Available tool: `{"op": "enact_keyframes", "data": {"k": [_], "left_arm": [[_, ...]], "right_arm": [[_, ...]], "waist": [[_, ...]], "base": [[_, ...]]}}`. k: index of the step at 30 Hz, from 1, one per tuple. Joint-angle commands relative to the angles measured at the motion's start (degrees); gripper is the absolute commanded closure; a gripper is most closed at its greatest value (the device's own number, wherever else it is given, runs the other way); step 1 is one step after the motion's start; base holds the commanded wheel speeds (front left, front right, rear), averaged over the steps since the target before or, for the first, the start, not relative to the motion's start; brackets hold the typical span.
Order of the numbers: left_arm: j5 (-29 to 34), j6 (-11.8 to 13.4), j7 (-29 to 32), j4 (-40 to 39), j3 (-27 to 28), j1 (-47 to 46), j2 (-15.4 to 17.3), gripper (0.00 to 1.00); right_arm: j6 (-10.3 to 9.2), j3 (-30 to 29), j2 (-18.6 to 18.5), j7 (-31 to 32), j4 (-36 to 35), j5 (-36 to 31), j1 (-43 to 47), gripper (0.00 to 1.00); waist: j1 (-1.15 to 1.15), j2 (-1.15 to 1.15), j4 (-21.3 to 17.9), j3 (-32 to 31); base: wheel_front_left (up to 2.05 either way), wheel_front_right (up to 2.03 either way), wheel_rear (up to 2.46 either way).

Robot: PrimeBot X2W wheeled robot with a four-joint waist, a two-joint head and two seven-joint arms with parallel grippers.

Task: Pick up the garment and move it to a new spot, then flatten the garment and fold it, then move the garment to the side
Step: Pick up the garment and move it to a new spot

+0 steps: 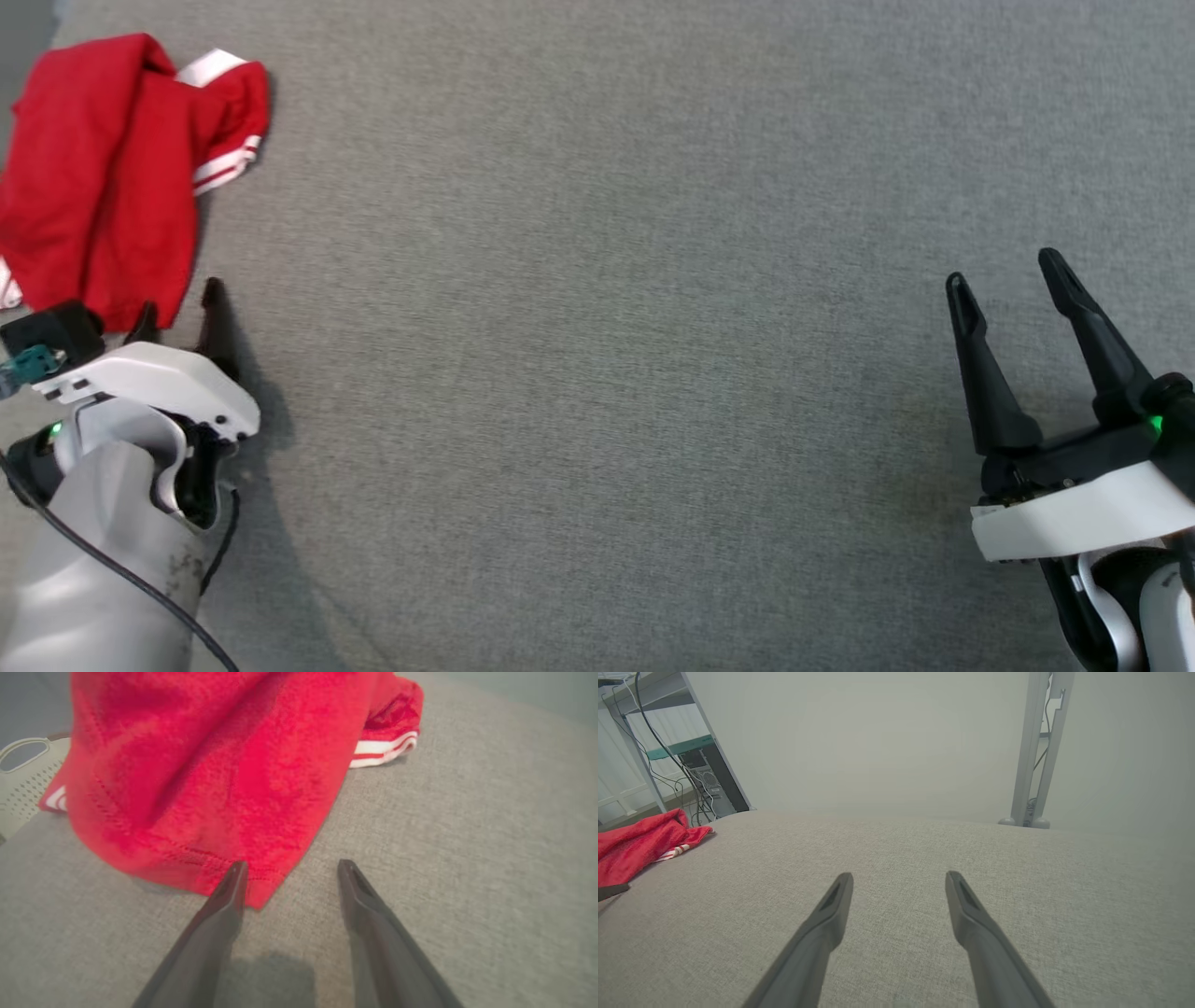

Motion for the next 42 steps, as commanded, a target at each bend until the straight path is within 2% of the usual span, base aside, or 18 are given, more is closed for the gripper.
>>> {"op": "enact_keyframes", "data": {"k": [1, 2, 3, 4, 6, 9, 15, 24, 30, 34, 37, 42], "left_arm": [[-0.46, 0.31, -0.20, 1.50, 0.34, -1.62, 0.18, 0.00], [-0.25, 0.34, -0.55, 2.99, 0.20, -2.13, 0.26, 0.06], [-0.25, 0.23, -1.36, 3.94, 0.29, -2.63, 0.24, 0.36], [-0.17, -0.17, -2.21, 4.88, 0.38, -3.00, 0.71, 1.00], [0.45, -0.77, -3.77, 6.48, 0.24, -3.70, 1.71, 1.00], [1.54, -0.31, -5.77, 6.40, 0.18, -5.28, 2.50, 1.00], [4.77, 1.19, -6.63, -2.42, 1.91, -4.13, 5.00, 1.00], [12.29, 6.88, -6.06, -27.62, 1.85, 6.02, 7.86, 1.00], [14.95, 11.15, 0.20, -49.03, 0.40, 14.53, 9.94, 1.00], [16.41, 13.55, 4.58, -61.77, -1.41, 20.31, 10.06, 1.00], [16.83, 14.50, 6.90, -67.77, -2.75, 23.60, 9.88, 1.00], [16.74, 14.10, 8.88, -72.39, -5.91, 25.58, 8.61, 1.00]], "right_arm": [[-0.02, -0.11, -0.35, -0.42, -0.08, 0.19, -0.86, 0.00], [-0.02, -0.19, -0.30, -0.56, 0.05, 0.24, -0.92, 0.00], [-0.02, -0.35, -0.20, -0.55, 0.10, 0.17, -0.90, 0.00], [-0.02, -0.53, -0.04, -0.60, 0.13, 0.11, -0.90, 0.00], [-0.02, -0.93, 0.12, -0.81, 0.32, 0.05, -0.79, 0.00], [-0.02, -1.74, 0.32, -1.28, 0.80, -0.12, -0.21, 0.00], [-0.02, -3.07, 0.84, -2.16, 1.55, -0.58, 0.90, 0.00], [-0.02, -4.33, 2.40, -3.61, 3.51, 0.58, 4.40, 0.00], [-0.02, -4.52, 3.33, -4.38, 4.34, 1.14, 6.60, 0.00], [-0.02, -4.10, 3.64, -4.74, 4.30, 1.40, 7.45, 0.00], [-0.02, -3.58, 3.81, -4.94, 3.97, 1.11, 7.22, 0.00], [-0.02, -3.40, 3.87, -5.18, 3.40, 0.37, 6.15, 0.00]], "waist": [[0.00, 0.00, -1.43, 1.58], [0.00, 0.00, -1.50, 1.69], [0.00, 0.00, -1.53, 1.76], [0.00, 0.00, -1.54, 1.82], [0.00, 0.00, -1.51, 1.67], [0.00, 0.00, -1.31, 0.46], [0.00, 0.00, -0.79, -3.50], [0.00, 0.00, -1.36, -13.20], [0.00, 0.00, -3.83, -18.05], [0.00, 0.00, -6.36, -19.39], [0.00, 0.00, -8.98, -19.45], [0.00, 0.00, -14.36, -18.76]], "base": [[0.00, 0.00, 0.00], [0.00, 0.00, 0.00], [0.00, 0.00, 0.00], [0.00, 0.00, 0.00], [0.00, 0.00, 0.00], [0.00, 0.00, 0.00], [0.00, 0.00, 0.00], [0.00, 0.00, 0.00], [0.00, 0.00, 0.00], [0.00, 0.00, 0.00], [0.00, 0.00, 0.00], [0.00, 0.00, 0.00]]}}
